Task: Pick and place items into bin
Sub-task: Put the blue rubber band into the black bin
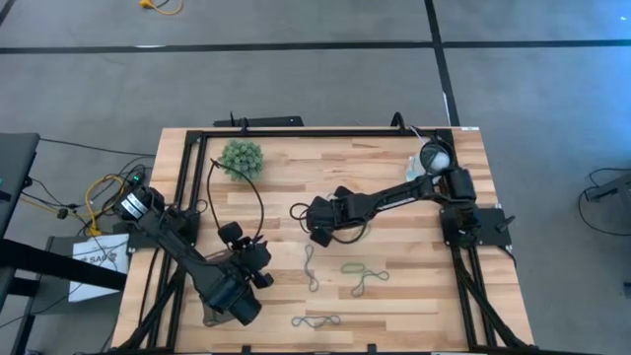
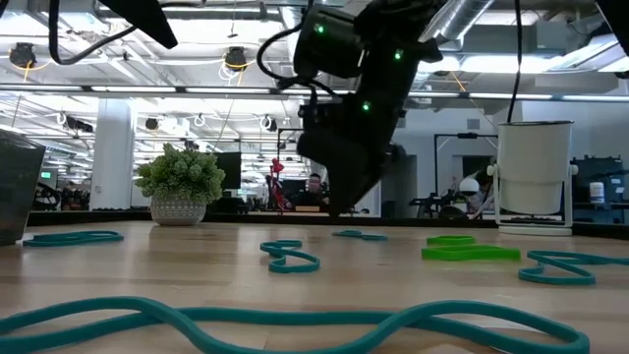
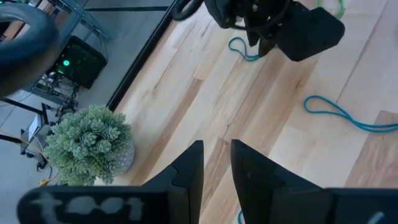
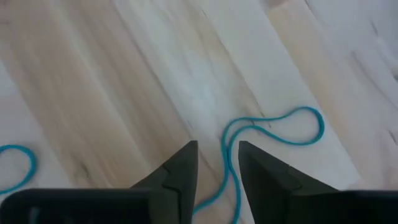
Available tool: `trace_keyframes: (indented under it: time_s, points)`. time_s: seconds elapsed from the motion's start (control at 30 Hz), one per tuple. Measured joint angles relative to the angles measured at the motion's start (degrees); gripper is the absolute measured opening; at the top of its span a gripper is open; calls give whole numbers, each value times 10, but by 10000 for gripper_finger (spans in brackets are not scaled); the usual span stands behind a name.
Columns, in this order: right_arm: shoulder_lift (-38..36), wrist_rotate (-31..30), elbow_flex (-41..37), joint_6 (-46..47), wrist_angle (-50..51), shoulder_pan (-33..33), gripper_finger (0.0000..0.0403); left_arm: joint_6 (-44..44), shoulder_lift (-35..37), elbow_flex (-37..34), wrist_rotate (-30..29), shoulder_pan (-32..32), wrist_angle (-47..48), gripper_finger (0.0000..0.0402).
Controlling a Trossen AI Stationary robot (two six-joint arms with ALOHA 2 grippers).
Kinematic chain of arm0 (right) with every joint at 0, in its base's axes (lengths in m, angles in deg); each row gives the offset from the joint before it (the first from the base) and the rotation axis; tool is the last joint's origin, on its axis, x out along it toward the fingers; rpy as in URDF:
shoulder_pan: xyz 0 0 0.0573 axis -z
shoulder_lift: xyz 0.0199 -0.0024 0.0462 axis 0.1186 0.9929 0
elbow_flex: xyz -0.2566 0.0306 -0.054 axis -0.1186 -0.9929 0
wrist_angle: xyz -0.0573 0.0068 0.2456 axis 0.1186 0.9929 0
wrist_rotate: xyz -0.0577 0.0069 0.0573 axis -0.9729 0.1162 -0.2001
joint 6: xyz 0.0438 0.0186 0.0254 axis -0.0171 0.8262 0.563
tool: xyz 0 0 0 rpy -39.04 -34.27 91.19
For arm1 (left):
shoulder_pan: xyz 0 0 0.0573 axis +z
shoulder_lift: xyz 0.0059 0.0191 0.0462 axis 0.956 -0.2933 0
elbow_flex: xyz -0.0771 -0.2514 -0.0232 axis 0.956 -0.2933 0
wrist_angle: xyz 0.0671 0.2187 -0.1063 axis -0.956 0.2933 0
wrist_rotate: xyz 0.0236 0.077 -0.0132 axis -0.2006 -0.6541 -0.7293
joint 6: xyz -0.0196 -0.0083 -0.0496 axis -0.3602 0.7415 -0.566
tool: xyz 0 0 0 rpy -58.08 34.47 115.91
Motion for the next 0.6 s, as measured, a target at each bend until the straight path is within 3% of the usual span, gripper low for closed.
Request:
trace_keyframes:
  time_s: [0.27,0.6]
  points:
    - [1,-1,-51,84,-16,8,122,0,0,0,15,-11,0,70]
    - [0,1,-67,90,-76,16,117,-2,0,0,14,-27,0,70]
